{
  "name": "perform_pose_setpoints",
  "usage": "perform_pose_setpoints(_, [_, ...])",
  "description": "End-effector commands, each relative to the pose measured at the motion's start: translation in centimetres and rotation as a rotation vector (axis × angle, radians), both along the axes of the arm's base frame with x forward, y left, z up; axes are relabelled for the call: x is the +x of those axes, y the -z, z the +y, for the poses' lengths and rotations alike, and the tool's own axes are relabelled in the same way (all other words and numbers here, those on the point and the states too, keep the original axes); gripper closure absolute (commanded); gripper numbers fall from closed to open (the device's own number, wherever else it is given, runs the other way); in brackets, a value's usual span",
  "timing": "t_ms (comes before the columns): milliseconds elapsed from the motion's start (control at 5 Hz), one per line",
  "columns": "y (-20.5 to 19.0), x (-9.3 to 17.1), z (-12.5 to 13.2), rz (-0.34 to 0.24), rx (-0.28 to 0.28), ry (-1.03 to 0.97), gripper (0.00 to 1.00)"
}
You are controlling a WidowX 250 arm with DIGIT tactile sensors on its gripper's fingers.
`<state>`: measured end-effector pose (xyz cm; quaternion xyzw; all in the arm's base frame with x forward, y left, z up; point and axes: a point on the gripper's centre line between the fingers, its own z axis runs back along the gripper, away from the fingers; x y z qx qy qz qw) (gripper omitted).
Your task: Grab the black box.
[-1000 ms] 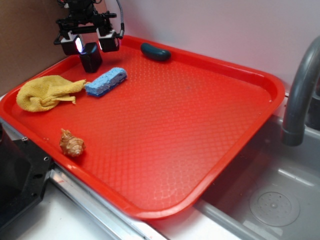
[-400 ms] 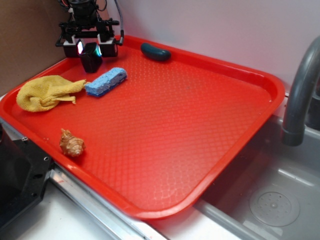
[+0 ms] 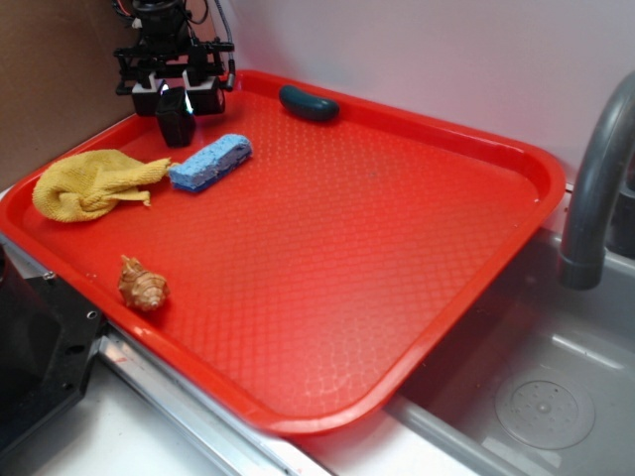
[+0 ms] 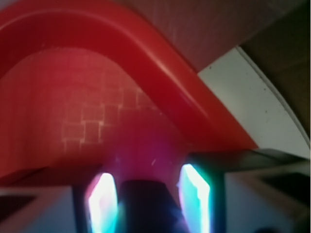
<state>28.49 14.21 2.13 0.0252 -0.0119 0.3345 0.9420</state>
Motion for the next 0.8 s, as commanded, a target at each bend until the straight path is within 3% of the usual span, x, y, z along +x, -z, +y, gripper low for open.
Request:
perform_pose_setpoints(0, [-0.3,-3.1,-3.0,0.026,-0.019,0.076,1.00])
perform_pose_setpoints(200, [-2.0,-3.7,-3.7,-0.023,-0.045,0.084,1.00])
perform_pose_setpoints(400, [-2.4,-3.6,-3.8,-0.031,-0.050,0.082,1.00])
perform_pose_setpoints(600, [-5.8,-4.0,-6.1,-0.081,-0.092,0.138,1.00])
